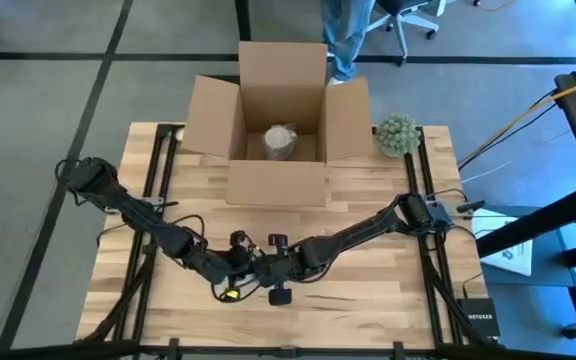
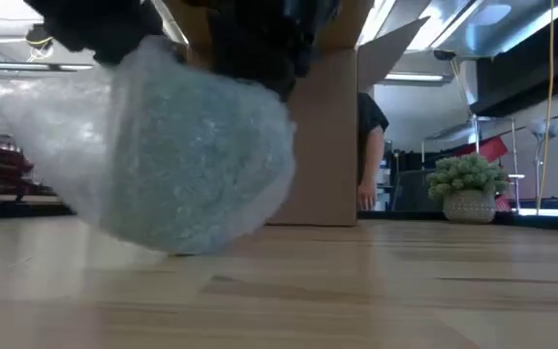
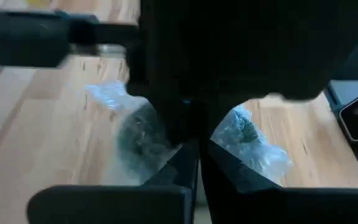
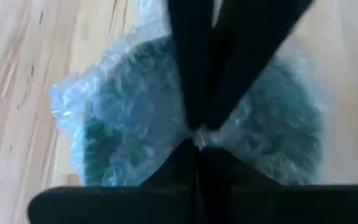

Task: Wrap mug
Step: Wrap the dark green mug using the transparent bubble wrap

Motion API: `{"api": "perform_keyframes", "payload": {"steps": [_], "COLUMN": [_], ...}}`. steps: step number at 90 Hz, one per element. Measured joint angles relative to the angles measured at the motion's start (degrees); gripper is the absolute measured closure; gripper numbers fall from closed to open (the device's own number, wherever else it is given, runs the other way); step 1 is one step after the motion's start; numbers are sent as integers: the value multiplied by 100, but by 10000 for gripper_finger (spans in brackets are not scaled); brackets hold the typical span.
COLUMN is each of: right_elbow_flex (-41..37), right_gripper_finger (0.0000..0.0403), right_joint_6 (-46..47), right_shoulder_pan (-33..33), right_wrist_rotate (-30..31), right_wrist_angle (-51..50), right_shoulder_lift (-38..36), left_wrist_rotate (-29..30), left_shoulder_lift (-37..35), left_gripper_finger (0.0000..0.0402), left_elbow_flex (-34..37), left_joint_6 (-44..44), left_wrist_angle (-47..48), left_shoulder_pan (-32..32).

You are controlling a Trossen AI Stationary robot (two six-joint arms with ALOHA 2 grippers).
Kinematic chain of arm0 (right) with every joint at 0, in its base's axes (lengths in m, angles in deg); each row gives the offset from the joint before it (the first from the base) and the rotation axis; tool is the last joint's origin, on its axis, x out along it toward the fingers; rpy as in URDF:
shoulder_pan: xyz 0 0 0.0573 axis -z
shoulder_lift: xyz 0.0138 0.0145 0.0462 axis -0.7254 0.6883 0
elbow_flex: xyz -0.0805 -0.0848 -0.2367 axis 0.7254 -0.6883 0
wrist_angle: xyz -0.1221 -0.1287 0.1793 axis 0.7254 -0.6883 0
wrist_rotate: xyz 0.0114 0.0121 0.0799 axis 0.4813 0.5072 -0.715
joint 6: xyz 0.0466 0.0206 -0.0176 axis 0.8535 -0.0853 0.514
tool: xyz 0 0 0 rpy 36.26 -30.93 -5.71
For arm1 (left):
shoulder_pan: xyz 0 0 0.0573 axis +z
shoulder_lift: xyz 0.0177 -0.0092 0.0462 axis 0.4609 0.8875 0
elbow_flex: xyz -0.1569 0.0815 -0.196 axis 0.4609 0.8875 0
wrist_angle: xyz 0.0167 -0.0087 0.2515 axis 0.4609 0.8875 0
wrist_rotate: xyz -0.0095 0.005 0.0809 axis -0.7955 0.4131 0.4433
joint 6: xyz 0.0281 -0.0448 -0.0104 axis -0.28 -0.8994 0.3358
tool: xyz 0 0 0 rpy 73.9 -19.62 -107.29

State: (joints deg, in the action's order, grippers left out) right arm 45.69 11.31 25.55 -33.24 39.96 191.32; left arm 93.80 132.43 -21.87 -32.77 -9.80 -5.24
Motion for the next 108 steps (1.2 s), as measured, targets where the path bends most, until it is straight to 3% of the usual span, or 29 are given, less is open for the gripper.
{"api": "perform_keyframes", "payload": {"steps": [35, 62, 93, 108], "right_elbow_flex": [-9, -2, -2, 17], "right_gripper_finger": [402, 402, 402, 402], "right_joint_6": [-44, -82, -108, -108], "right_shoulder_pan": [-4, -2, 26, 153], "right_wrist_rotate": [1, 25, 33, -339], "right_wrist_angle": [20, 51, 395, 355], "right_shoulder_lift": [19, 19, 19, 101], "left_wrist_rotate": [16, 5, 127, 123], "left_shoulder_lift": [-466, -553, 115, 545], "left_gripper_finger": [402, 402, 402, 402], "left_elbow_flex": [-4, -7, -15, 7], "left_joint_6": [122, -776, -759, -534], "left_wrist_angle": [245, 1194, 950, 299], "left_shoulder_pan": [-41, -312, -293, -282]}}
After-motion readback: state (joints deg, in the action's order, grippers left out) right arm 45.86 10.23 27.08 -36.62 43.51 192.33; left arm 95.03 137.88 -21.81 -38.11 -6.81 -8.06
